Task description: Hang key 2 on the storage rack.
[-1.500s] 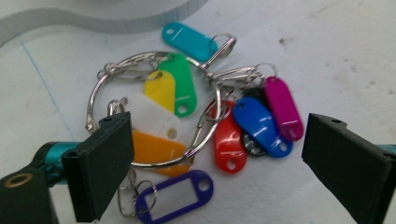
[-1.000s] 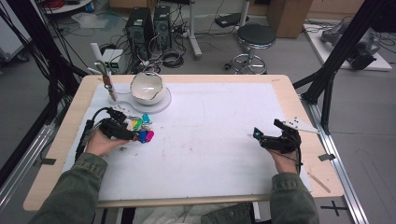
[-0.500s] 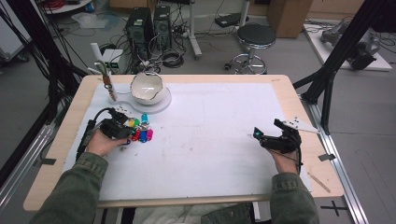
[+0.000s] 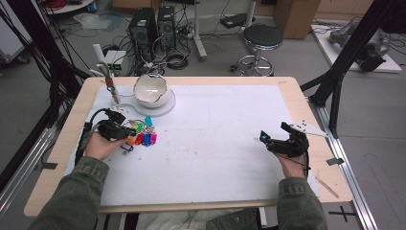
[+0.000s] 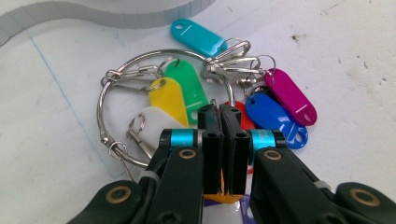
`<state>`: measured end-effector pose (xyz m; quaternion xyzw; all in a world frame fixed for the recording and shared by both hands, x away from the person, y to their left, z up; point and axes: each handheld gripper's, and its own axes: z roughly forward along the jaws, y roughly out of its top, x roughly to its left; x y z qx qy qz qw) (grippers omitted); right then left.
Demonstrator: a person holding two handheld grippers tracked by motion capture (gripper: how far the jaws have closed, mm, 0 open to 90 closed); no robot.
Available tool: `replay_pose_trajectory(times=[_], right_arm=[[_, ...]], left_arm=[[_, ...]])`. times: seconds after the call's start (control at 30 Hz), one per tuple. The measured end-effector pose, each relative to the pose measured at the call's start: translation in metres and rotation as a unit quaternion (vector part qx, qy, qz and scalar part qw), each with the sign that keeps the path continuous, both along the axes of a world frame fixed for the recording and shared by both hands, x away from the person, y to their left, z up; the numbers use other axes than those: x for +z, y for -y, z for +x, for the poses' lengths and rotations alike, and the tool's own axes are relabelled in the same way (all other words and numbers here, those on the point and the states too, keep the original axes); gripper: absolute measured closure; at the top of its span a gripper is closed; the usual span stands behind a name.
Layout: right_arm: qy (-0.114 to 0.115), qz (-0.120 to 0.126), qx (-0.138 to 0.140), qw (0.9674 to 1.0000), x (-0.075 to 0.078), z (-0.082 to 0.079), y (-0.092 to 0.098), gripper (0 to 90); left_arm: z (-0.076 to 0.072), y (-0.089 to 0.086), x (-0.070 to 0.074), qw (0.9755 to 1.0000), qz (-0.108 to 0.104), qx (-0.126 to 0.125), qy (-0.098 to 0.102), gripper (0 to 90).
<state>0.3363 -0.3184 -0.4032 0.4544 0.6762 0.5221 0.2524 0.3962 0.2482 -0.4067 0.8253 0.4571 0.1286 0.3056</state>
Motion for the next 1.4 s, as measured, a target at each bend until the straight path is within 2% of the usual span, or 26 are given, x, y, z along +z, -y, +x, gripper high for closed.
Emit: replay_pose_trajectory(times=[0.23, 0.5, 0.63, 0.7, 0.97, 1.13, 1.2, 1.33, 1.4], right_arm=[[-0.001, 0.001, 0.000, 1.0000, 0.000, 0.000, 0.000, 0.6], [0.001, 0.001, 0.000, 1.0000, 0.000, 0.000, 0.000, 0.6], [0.000, 0.001, 0.000, 1.0000, 0.000, 0.000, 0.000, 0.6], [0.000, 0.001, 0.000, 1.0000, 0.000, 0.000, 0.000, 0.6], [-0.002, 0.004, 0.000, 1.0000, 0.000, 0.000, 0.000, 0.6], [0.000, 0.001, 0.001, 1.0000, 0.000, 0.000, 0.000, 0.6], [0.000, 0.002, 0.001, 1.0000, 0.000, 0.000, 0.000, 0.6], [0.001, 0.001, 0.000, 1.0000, 0.000, 0.000, 0.000, 0.6], [0.000, 0.002, 0.001, 1.0000, 0.000, 0.000, 0.000, 0.6]], left_arm=[[-0.001, -0.003, 0.003, 1.0000, -0.001, 0.001, 0.005, 87.4], [-0.001, -0.008, 0.007, 0.9998, -0.015, 0.009, 0.011, 87.5], [0.000, -0.009, 0.017, 0.9998, -0.006, 0.007, 0.020, 87.5], [0.000, -0.009, 0.023, 0.9995, -0.008, 0.010, 0.028, 87.5], [0.002, -0.010, 0.035, 0.9994, -0.004, 0.014, 0.032, 87.5], [0.004, -0.015, 0.042, 0.9992, -0.006, 0.022, 0.034, 87.6], [0.004, -0.018, 0.045, 0.9989, -0.016, 0.026, 0.037, 87.6], [0.005, -0.023, 0.052, 0.9987, -0.019, 0.036, 0.031, 87.6], [0.005, -0.026, 0.058, 0.9982, -0.020, 0.040, 0.040, 87.6]])
